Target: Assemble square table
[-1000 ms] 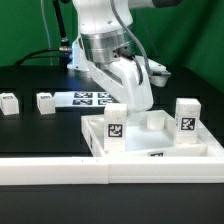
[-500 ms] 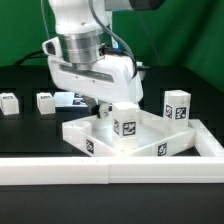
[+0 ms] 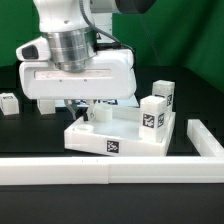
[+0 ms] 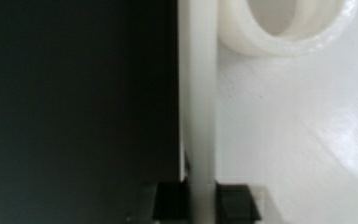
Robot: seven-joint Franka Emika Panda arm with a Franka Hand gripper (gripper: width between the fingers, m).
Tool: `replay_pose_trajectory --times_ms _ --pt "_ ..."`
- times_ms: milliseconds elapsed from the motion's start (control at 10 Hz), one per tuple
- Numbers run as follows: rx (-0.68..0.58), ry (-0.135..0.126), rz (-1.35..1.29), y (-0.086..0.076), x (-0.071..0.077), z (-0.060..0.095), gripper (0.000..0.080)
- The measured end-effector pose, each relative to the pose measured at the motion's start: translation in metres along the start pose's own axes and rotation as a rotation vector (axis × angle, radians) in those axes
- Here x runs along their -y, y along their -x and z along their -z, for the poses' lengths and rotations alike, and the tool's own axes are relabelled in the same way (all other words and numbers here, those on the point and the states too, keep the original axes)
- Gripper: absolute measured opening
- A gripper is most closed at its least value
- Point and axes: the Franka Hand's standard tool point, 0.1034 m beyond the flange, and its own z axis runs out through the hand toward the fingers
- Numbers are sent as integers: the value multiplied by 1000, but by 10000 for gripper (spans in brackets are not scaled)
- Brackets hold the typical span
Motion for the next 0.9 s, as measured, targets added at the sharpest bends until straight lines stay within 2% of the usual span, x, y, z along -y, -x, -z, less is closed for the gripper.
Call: replay_pose_trajectory --times_ms 200,300,400,600,900 --pt "1 1 94 0 -2 0 60" --pt "-9 18 231 -3 -5 0 60" --pt "-49 60 415 -14 -11 0 60" --pt "-58 76 693 -24 -12 1 60" --pt "-45 95 793 -24 -16 2 60"
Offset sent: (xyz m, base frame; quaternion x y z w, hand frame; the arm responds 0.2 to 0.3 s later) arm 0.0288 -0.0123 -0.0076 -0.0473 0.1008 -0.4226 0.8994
